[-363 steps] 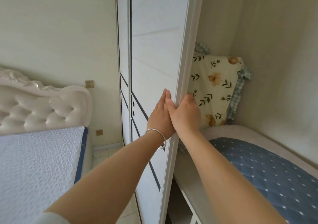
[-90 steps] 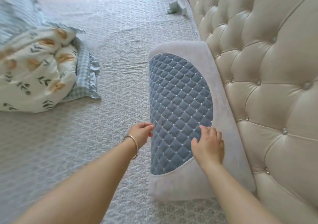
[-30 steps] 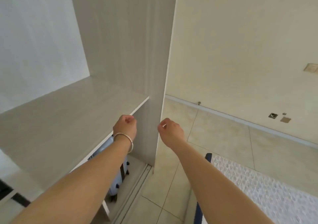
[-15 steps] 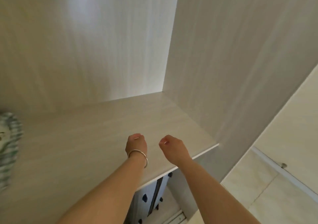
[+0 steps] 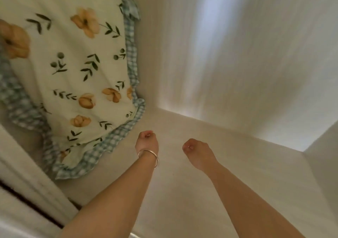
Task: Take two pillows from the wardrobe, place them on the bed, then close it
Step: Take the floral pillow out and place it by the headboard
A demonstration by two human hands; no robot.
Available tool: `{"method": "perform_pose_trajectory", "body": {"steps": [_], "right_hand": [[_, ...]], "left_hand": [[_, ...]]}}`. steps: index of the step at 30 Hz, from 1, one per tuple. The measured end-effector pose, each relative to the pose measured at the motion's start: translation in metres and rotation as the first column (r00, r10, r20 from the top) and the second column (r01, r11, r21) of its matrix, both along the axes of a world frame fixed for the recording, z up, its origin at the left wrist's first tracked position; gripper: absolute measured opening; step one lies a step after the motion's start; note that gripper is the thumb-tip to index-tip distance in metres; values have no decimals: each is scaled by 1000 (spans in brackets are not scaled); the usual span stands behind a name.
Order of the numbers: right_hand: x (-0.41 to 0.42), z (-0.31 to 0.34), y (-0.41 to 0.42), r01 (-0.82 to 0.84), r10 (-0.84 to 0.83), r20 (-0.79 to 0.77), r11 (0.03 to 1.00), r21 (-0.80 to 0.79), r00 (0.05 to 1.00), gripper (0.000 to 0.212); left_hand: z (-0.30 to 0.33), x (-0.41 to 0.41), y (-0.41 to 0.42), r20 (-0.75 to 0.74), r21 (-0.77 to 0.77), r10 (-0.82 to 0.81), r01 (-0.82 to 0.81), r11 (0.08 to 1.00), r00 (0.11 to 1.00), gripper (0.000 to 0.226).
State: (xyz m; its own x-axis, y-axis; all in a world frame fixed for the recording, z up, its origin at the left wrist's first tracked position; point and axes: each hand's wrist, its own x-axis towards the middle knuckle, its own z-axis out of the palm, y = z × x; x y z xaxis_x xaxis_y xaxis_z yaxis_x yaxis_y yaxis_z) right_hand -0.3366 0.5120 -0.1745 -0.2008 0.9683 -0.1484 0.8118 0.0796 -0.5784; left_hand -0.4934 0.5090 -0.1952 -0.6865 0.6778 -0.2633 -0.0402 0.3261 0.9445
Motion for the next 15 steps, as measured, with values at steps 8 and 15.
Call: {"method": "perform_pose_trajectory", "body": {"steps": [8,15], "right_hand": [[-89,40,49,-238,251,-114,964,117,961,28],[-178,104,78,-321,379,-385,924,208,842,22]], "left_hand": [[59,-80,-4,-58,199,353,-336,921,934,18],[116,-118,9,-58,378,538,-480,792,841,20]]}}
